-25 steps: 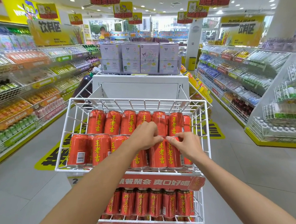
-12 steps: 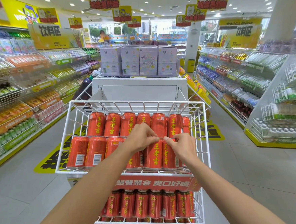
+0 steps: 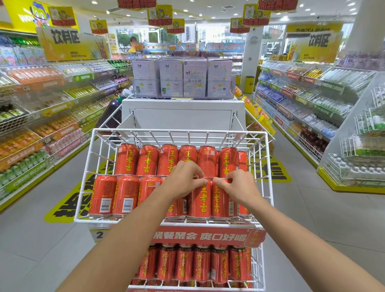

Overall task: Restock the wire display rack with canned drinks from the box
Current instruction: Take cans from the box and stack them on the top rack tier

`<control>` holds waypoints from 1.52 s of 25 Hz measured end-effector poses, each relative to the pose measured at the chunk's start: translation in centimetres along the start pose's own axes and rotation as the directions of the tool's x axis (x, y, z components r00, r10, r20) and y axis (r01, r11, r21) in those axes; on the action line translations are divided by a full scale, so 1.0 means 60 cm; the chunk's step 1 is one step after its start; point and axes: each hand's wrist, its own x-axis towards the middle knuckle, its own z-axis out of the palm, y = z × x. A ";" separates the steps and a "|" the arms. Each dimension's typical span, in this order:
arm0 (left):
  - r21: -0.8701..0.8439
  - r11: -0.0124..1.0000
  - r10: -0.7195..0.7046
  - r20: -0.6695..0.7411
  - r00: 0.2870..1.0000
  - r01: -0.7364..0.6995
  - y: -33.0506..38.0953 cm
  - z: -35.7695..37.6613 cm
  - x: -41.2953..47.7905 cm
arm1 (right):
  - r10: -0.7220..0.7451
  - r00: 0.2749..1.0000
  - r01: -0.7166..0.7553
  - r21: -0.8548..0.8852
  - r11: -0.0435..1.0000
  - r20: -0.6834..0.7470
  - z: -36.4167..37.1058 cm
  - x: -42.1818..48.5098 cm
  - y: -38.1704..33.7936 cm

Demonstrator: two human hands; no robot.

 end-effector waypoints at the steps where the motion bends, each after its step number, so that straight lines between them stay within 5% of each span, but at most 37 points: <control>1: 0.014 1.000 -0.004 0.010 1.000 0.003 0.003 -0.004 -0.003 | -0.021 1.000 0.021 -0.023 1.000 0.010 -0.005 0.001 -0.002; 8: 0.166 0.985 0.047 0.011 0.999 -0.048 0.005 -0.059 -0.054 | -0.227 0.969 0.244 -0.223 0.944 0.100 -0.052 -0.031 -0.028; 16: 0.319 0.933 0.115 0.173 0.978 -0.166 -0.007 -0.130 -0.206 | -0.206 0.962 0.258 -0.351 0.900 0.180 -0.099 -0.216 -0.133; 24: 0.213 0.941 0.215 0.224 0.950 -0.263 -0.061 -0.090 -0.372 | -0.147 0.964 0.224 -0.378 0.898 0.222 -0.019 -0.391 -0.178; 31: 0.068 0.993 0.076 0.229 0.970 -0.094 -0.216 0.026 -0.484 | -0.228 0.902 0.326 -0.232 0.916 0.366 0.217 -0.429 -0.190; 38: -0.020 0.993 -0.096 0.451 0.887 0.118 -0.442 0.419 -0.753 | -0.167 0.760 0.271 -0.073 0.960 0.628 0.673 -0.638 0.005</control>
